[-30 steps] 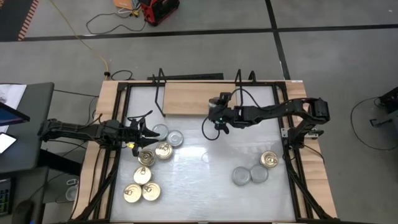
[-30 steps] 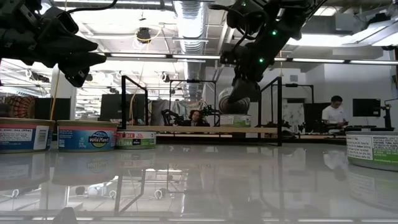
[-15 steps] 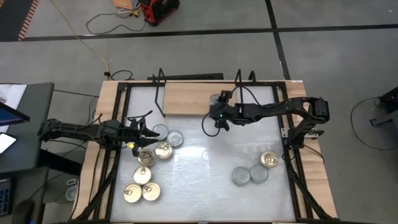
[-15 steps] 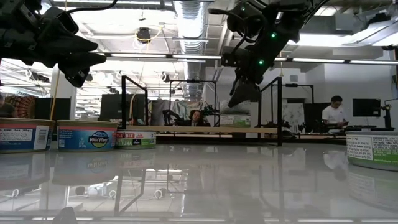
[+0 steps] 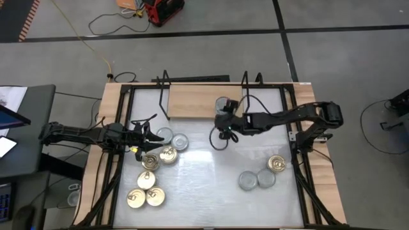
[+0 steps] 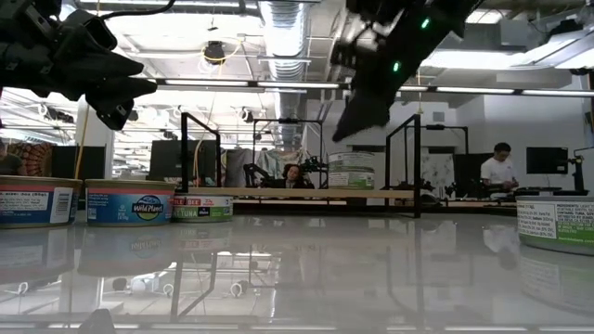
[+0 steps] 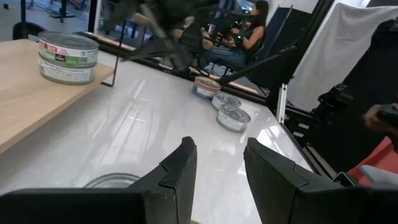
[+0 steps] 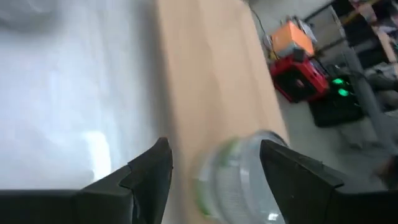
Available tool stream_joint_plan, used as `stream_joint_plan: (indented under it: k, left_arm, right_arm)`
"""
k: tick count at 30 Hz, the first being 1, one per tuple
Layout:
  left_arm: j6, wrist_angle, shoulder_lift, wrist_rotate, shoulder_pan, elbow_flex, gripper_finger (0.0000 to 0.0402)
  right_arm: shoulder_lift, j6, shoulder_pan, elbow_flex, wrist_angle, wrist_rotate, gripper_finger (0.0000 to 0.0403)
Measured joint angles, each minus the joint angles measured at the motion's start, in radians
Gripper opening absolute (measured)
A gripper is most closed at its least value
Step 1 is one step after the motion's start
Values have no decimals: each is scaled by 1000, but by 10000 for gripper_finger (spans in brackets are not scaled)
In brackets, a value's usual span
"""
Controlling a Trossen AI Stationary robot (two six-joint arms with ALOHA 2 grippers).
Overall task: Stack canned seafood by type on shelf
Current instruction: Stack the green tuna can on top of the green tuna on the shelf
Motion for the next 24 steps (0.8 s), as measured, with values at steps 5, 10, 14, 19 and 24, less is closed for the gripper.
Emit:
stream_joint_plan:
  k: [5,10,14,19,24]
  left_arm:
    - [-9,-33,0,0,0,0,126]
    - [-18,-25,0,-1,0,0,126]
    - [-31,-13,0,-1,0,0,126]
    - [-33,-13,0,-2,0,0,126]
    - [-33,-13,0,-2,0,0,126]
  right_arm:
    - [-54,308,115,0,-135,-238,279]
    - [-43,580,201,0,-400,-563,279]
    - [-22,726,272,-7,-539,-750,272]
    - [-17,777,320,-47,-579,-823,244]
    - [-17,786,308,-53,-572,-827,201]
